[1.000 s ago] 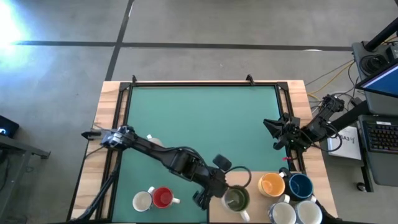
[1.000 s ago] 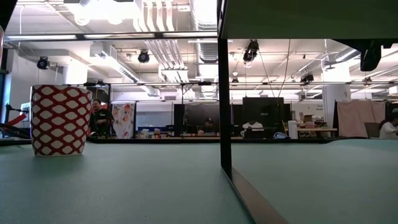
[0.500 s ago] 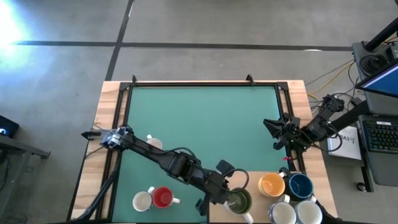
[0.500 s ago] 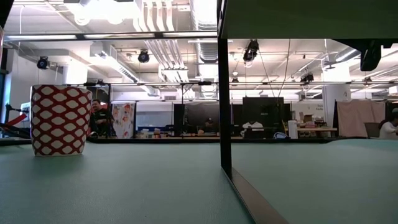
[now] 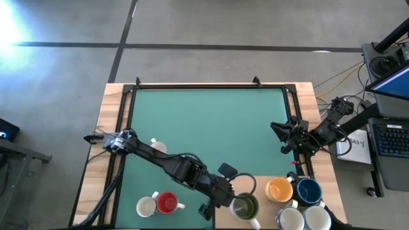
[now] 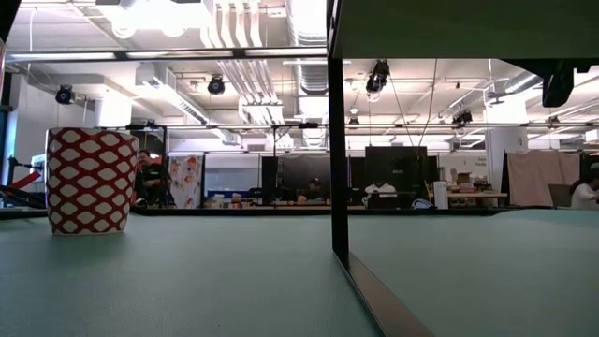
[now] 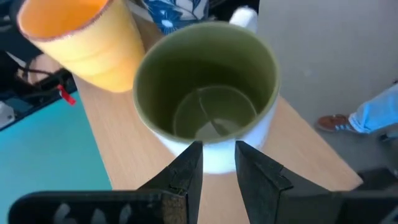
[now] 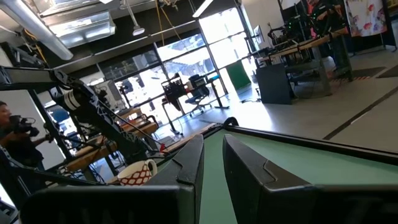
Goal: Place coffee mugs
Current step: Put the green mug on the shelf
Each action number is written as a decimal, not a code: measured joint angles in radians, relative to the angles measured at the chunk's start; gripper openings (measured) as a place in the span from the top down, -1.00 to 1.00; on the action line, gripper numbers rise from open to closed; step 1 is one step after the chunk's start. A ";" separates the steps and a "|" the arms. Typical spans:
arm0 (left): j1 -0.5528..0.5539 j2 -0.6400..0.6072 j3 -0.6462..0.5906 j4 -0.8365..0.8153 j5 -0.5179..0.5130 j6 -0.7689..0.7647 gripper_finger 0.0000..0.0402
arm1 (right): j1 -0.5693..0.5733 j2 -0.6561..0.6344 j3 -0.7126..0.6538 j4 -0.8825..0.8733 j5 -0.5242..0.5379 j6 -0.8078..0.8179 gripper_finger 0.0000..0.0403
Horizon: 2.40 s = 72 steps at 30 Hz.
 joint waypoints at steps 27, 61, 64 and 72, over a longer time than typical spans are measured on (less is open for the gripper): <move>-0.005 -0.004 -0.060 0.145 0.039 -0.109 0.62 | 0.000 0.000 0.000 0.000 0.000 0.000 0.75; -0.020 0.075 -0.055 0.386 0.068 -0.136 0.62 | 0.000 0.000 0.000 0.000 0.000 0.000 0.75; -0.020 0.076 -0.055 0.400 0.073 -0.135 0.62 | 0.000 0.000 0.000 0.000 0.000 0.000 0.75; -0.015 0.076 -0.054 0.358 0.065 -0.131 0.62 | 0.000 0.000 0.000 0.000 0.000 0.000 0.75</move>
